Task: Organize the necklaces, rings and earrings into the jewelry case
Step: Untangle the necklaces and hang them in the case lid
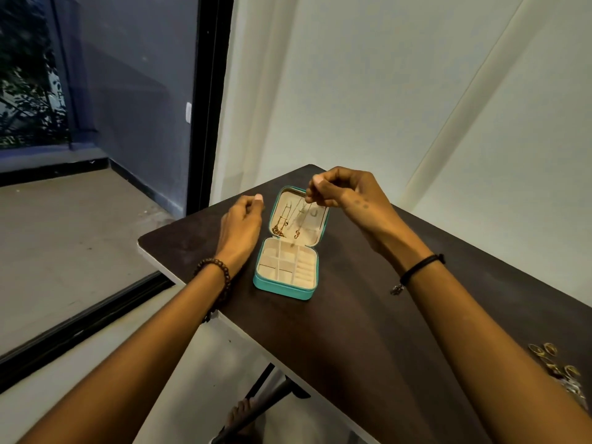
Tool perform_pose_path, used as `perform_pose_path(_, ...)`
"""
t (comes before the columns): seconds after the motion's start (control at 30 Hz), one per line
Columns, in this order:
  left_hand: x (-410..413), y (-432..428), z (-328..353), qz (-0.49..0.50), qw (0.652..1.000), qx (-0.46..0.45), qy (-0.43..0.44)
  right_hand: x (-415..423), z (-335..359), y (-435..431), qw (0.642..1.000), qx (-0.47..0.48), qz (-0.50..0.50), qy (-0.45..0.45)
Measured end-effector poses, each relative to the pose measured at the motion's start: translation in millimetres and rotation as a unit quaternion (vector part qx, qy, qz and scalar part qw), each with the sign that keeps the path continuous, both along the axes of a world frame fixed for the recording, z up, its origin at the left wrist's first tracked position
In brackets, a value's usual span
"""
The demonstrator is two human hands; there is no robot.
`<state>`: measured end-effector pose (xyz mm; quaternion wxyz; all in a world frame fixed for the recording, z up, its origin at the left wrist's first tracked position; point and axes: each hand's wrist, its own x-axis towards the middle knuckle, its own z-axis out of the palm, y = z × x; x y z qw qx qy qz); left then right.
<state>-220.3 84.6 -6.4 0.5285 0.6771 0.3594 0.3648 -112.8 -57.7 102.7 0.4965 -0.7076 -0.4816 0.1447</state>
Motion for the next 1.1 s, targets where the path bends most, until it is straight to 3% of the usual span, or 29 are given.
perform_pose_path(0.17,11,3,-7,-0.052,0.994,0.079,0.062,6,-9,13,1.0,-0.014,0.006,-0.016)
perform_pose_path(0.47,16,7,-15,-0.078,0.987,0.11,0.085,19,-15,18,0.999,-0.023,0.003,-0.049)
perform_pose_path(1.1,15,12,-18,-0.106,0.994,0.033,0.0,29,-18,10,0.98,-0.09,-0.015,-0.176)
